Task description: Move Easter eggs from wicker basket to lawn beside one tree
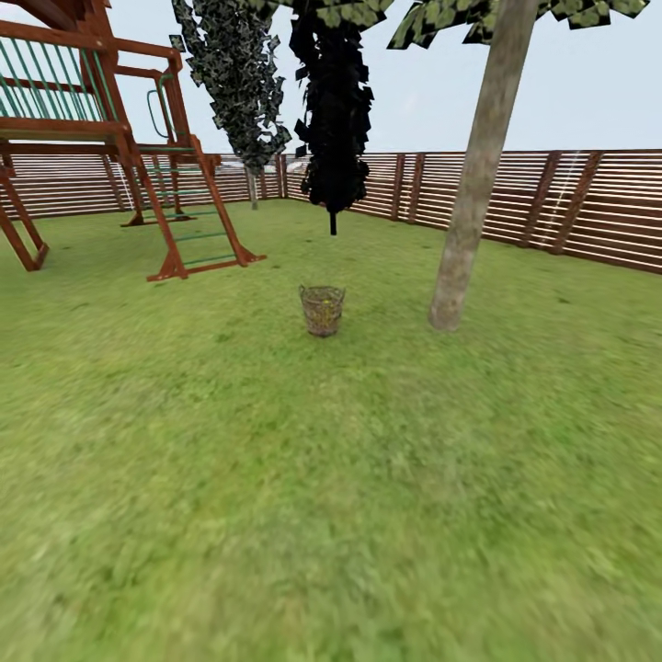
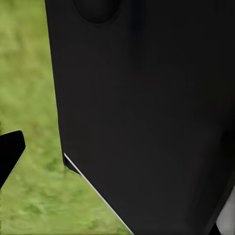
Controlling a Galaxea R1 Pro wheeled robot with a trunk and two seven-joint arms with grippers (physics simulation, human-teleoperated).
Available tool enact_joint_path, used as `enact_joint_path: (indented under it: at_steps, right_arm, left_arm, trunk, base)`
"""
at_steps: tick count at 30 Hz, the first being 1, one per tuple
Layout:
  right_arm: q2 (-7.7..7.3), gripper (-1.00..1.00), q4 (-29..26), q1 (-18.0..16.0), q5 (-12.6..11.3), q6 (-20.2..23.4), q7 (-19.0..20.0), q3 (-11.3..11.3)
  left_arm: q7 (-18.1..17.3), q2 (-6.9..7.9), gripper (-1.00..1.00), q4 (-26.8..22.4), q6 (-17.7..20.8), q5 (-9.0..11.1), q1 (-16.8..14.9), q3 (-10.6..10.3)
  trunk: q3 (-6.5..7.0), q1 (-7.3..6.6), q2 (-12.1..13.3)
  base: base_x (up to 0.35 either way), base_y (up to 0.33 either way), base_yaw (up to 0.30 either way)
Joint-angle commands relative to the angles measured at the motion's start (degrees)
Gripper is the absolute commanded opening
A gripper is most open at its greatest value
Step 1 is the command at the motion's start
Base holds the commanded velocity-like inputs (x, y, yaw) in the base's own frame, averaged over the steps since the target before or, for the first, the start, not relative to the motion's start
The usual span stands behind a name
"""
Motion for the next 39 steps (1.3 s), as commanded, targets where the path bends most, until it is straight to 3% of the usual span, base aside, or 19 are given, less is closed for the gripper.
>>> enact_joint_path:
  at_steps: [1,7,12,21,26,34,39]
  right_arm:
    - [-0.02,1.0,0.06,-0.03,0.09,-0.16,-0.06,0.36]
    - [-0.04,1.0,0.06,-0.03,0.04,-0.08,-0.05,0.36]
    - [-0.2,1.0,1.67,-1.26,0.69,0.02,-0.43,0.89]
    - [-0.16,1.0,0.29,-4.05,0.43,-0.67,-0.49,0.92]
    - [-0.17,1.0,0.24,-5.14,0.29,-0.69,-0.49,0.89]
    - [-0.18,1.0,0.3,-5.18,0.53,-0.69,-0.49,1.1]
    - [-0.2,1.0,0.41,-5.17,0.51,-0.6,-0.63,1.05]
  left_arm:
    - [-0.1,-0.03,1.0,-0.02,-0.06,0.11,-0.01,0.05]
    - [-0.1,-0.04,1.0,-0.02,-0.08,0.11,-0.01,0.05]
    - [-0.45,-0.35,1.0,-1.16,-0.31,0.58,-0.17,0.46]
    - [-0.44,-2.32,1.0,-3.94,-1.61,1.43,-0.42,1.1]
    - [-0.4,-2.1,1.0,-5.55,-1.63,1.55,-0.38,1.28]
    - [-0.36,-1.92,1.0,-6.87,-1.63,1.61,-0.38,3.72]
    - [-0.36,-1.92,1.0,-6.87,-1.63,1.56,-0.38,3.82]
  trunk:
    - [-0.04,0.03,-0.02]
    - [-0.04,0.03,-0.02]
    - [-0.04,0.03,-0.02]
    - [-0.04,0.03,-0.02]
    - [-0.04,0.03,-0.02]
    - [-0.04,0.03,-0.02]
    - [-0.04,0.03,-0.02]
  base:
    - [0.339,0.0,0.01]
    - [0.339,0.0,0.002]
    - [0.0,0.0,0.0]
    - [0.022,0.008,0.0]
    - [0.289,0.081,0.0]
    - [0.328,0.084,0.0]
    - [0.328,0.084,0.0]
